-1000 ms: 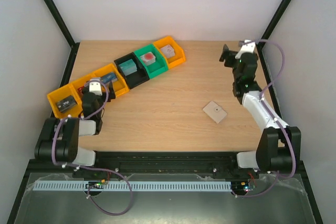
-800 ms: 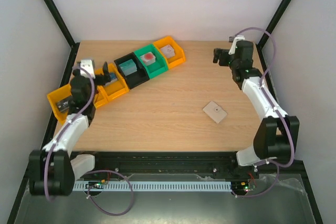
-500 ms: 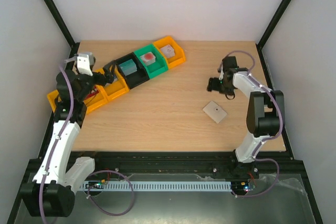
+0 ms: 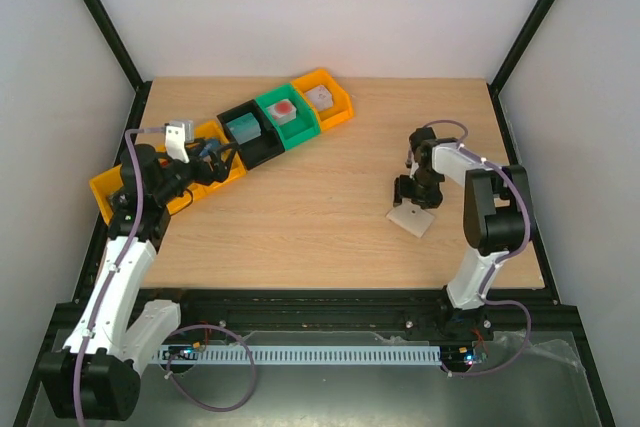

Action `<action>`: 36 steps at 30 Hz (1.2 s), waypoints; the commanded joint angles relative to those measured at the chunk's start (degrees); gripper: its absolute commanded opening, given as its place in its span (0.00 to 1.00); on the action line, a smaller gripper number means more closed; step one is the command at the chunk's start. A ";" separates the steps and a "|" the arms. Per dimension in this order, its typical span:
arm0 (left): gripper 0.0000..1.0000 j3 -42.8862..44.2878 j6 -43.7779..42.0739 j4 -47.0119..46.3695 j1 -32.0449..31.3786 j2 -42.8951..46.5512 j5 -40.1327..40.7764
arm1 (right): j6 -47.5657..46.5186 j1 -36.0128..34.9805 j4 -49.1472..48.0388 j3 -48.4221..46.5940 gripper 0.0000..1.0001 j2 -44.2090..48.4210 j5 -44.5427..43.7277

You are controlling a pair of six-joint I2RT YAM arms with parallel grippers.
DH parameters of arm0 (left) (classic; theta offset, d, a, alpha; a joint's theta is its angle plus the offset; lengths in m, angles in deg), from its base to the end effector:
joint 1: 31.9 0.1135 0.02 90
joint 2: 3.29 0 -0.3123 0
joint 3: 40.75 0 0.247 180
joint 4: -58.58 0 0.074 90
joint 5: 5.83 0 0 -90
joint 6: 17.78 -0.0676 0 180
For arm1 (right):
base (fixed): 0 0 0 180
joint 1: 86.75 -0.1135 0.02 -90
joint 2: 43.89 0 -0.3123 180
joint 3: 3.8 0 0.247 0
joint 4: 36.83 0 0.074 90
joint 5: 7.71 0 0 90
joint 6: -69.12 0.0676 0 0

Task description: Take the credit cards out of the card holder

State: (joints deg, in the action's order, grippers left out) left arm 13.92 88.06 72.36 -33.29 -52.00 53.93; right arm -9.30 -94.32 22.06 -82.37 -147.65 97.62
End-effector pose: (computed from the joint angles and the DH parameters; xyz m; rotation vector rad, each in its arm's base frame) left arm 0.1899 -0.0387 0.3558 0.1823 1.7248 -0.6715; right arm 0.3269 0.0615 0.1733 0.0856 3.0534 0.4316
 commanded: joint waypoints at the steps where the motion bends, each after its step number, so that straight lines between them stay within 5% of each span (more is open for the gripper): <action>1: 0.99 -0.20 0.14 -0.08 -0.29 0.68 -1.14 | -0.98 -3.12 4.10 0.54 0.65 -4.27 1.53; 7: 0.99 -0.69 -1.07 -0.49 -0.44 1.04 -0.34 | 1.44 -4.73 1.10 1.32 0.25 -2.40 7.64; 12: 0.99 -1.13 -0.91 -0.58 -0.53 1.07 -0.03 | 6.63 -4.72 -6.35 2.89 0.02 0.63 14.90; 20: 0.99 -2.56 2.37 -4.44 -5.57 -0.44 -0.17 | 23.83 -7.13 -23.09 -0.27 0.02 11.70 23.11; 27: 0.99 -0.65 3.83 -11.21 -20.79 -5.68 -0.58 | 41.71 -20.39 -43.28 -4.42 0.02 20.22 9.81; 36: 0.98 4.57 11.03 -22.20 -23.57 -13.79 7.09 | 39.69 -31.16 -50.18 -11.14 0.02 21.60 5.39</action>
State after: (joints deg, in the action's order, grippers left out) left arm 15.52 96.21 57.78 -56.89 -65.07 57.32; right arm 30.59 -123.90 -23.59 -89.75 -127.20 106.69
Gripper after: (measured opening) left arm 0.993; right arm 0.052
